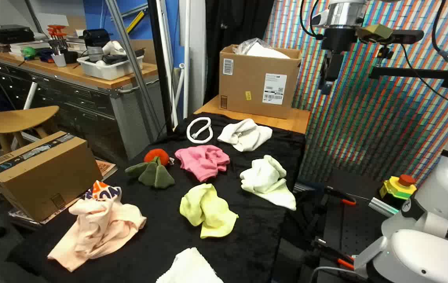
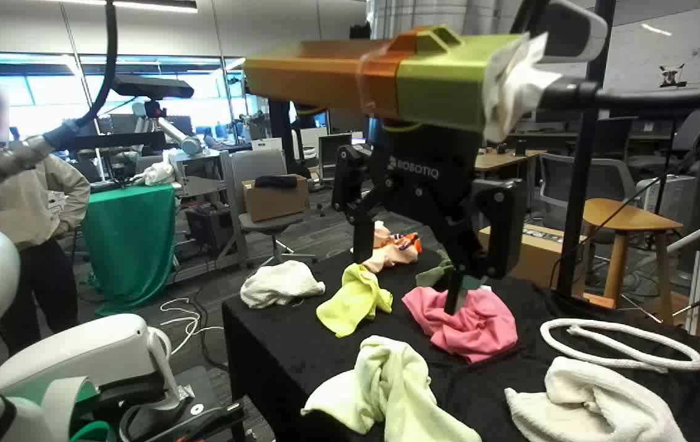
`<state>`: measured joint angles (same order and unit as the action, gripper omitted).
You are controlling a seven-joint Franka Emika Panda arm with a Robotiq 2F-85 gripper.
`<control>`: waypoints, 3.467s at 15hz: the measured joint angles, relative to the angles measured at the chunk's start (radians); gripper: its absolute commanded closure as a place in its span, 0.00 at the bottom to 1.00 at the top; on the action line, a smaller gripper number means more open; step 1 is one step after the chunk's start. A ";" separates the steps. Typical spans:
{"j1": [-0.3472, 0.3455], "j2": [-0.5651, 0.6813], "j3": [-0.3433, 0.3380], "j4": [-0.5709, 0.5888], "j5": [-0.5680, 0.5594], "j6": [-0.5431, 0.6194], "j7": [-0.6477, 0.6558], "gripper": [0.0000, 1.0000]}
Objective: Put the things on the table in a single pile
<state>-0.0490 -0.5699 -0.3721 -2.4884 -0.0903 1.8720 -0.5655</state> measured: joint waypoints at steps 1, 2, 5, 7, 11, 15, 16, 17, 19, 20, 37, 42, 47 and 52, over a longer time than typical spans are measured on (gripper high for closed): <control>0.000 0.000 0.000 0.002 0.000 0.000 0.000 0.00; 0.000 0.000 0.000 0.005 0.000 0.000 0.000 0.00; -0.001 0.001 0.003 0.003 0.000 0.000 0.000 0.00; -0.001 0.007 0.014 0.002 0.000 0.001 0.000 0.00; 0.012 0.034 0.080 0.007 0.000 0.013 0.003 0.00; 0.070 0.094 0.191 0.036 0.002 0.066 0.037 0.00; 0.087 0.117 0.219 0.050 0.003 0.086 0.054 0.00; 0.105 0.146 0.247 0.067 0.004 0.108 0.074 0.00; 0.135 0.205 0.297 0.104 0.004 0.140 0.108 0.00; 0.148 0.239 0.323 0.126 0.004 0.151 0.121 0.00; 0.257 0.722 0.566 0.548 -0.118 0.258 0.328 0.00; 0.308 0.851 0.577 0.661 -0.148 0.279 0.386 0.00; 0.359 0.928 0.593 0.721 -0.146 0.330 0.463 0.00; 0.398 1.001 0.597 0.760 -0.146 0.401 0.505 0.00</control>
<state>0.3494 0.4314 0.2245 -1.7283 -0.2365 2.2725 -0.0604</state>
